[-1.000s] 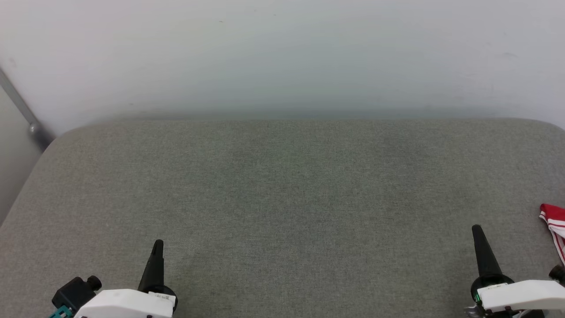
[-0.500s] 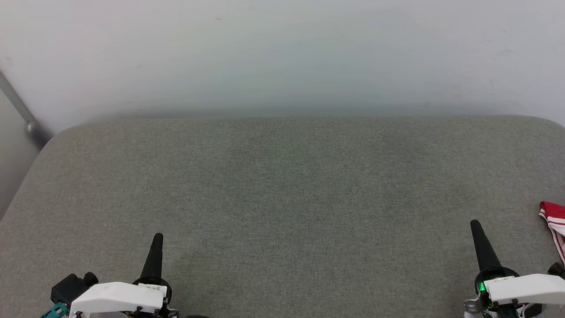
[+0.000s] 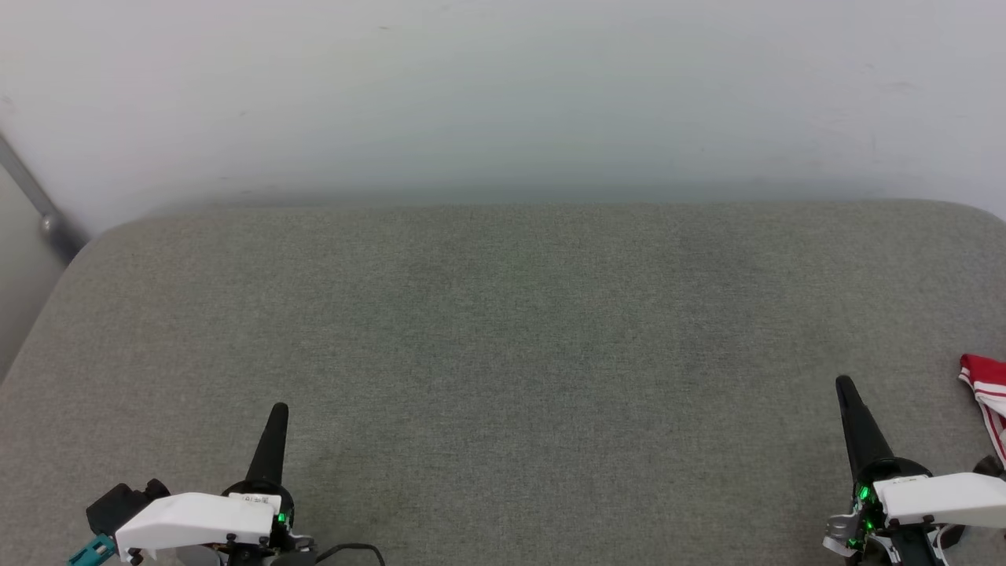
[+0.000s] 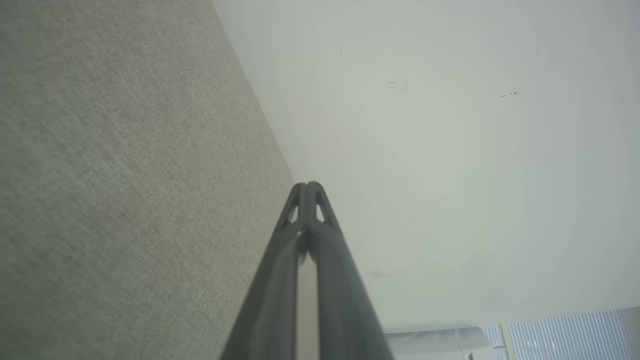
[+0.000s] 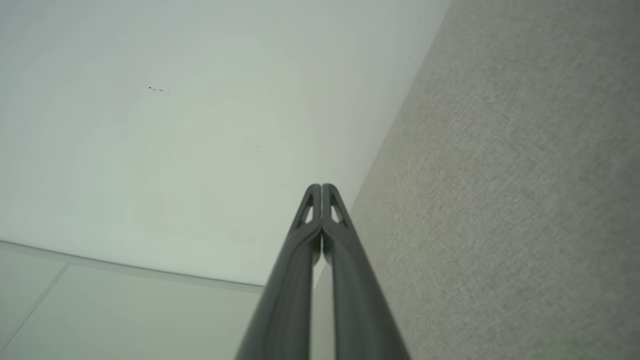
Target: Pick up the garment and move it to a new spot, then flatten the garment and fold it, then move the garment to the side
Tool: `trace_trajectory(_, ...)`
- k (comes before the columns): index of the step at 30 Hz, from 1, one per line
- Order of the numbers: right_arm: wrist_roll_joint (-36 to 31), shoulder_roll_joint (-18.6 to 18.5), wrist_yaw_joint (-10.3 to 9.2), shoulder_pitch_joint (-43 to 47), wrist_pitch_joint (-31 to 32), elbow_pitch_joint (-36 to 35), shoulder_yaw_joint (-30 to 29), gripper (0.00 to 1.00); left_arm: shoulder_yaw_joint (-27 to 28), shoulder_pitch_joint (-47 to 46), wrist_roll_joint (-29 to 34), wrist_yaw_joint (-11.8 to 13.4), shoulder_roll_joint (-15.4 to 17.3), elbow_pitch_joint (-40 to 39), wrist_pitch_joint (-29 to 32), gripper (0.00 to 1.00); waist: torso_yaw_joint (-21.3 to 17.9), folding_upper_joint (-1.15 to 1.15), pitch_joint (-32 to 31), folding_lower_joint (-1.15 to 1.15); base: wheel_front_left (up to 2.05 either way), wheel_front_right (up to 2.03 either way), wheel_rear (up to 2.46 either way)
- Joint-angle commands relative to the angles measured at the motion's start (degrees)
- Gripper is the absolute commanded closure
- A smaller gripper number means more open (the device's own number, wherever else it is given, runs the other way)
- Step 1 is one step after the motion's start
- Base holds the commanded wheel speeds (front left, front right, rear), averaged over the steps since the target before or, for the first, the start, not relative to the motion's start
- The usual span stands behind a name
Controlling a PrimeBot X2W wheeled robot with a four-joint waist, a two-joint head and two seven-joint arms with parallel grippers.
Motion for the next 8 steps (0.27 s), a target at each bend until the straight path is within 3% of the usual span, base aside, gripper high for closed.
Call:
trace_trajectory(1,1.7,-0.4,-0.01,-1.2,0.5,0.1,-0.1,1.00,0.3,-1.6,-1.7,-0.3,0.0,0.1,0.4,1.00,0.0,0.00,0.1,0.00,0.00,0.00,0.00)
trace_trajectory(8,5.0,-0.3,-0.01,-2.0,1.4,0.6,-0.3,1.00,0.9,-2.3,-5.1,-0.7,-0.1,0.6,1.3,1.00,-0.2,0.00,0.3,0.00,0.00,0.00,0.00)
